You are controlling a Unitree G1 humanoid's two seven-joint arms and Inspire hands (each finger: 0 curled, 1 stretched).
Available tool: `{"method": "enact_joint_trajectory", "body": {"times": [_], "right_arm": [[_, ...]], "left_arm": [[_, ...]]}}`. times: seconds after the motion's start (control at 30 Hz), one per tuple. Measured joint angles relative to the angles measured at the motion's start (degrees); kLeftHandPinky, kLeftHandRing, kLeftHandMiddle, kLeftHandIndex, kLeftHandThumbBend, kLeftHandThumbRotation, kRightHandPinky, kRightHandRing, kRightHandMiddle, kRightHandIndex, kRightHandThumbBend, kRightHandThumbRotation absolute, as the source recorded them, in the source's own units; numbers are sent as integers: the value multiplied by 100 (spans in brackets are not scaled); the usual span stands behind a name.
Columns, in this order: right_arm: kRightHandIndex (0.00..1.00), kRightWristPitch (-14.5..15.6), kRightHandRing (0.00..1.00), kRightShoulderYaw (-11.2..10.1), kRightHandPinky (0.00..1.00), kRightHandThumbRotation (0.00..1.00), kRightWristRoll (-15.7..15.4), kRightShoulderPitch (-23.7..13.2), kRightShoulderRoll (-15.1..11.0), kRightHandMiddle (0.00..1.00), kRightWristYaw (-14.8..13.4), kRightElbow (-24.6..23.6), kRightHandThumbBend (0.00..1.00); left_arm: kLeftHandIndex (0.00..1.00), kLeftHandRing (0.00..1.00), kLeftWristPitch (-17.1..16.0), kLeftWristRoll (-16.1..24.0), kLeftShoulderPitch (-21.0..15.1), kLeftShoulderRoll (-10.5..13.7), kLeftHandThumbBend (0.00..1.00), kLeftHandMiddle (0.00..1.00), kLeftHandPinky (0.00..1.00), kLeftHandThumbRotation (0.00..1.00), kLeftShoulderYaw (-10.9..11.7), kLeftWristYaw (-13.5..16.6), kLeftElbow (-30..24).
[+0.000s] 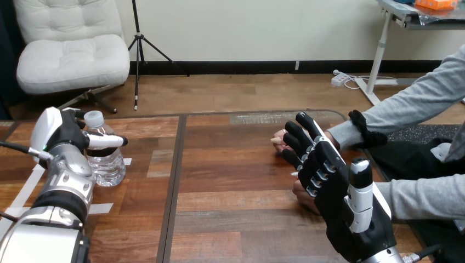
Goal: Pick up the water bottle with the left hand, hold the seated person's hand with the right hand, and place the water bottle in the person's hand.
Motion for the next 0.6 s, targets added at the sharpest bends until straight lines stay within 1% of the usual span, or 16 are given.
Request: {"method": "enact_joint_trajectory", "body": {"times": [0.2, 0.6], "right_arm": [[99, 0, 100, 0, 100, 100, 0, 0, 1, 98, -5, 0, 97], [99, 0, 99, 0, 100, 100, 0, 0, 1, 98, -6, -1, 97]], "left_arm": [[82, 76, 94, 0, 0, 0, 92, 83, 65, 14, -59, -119, 0], [81, 73, 212, 5, -11, 1, 91, 82, 60, 12, -98, -296, 0]]}}
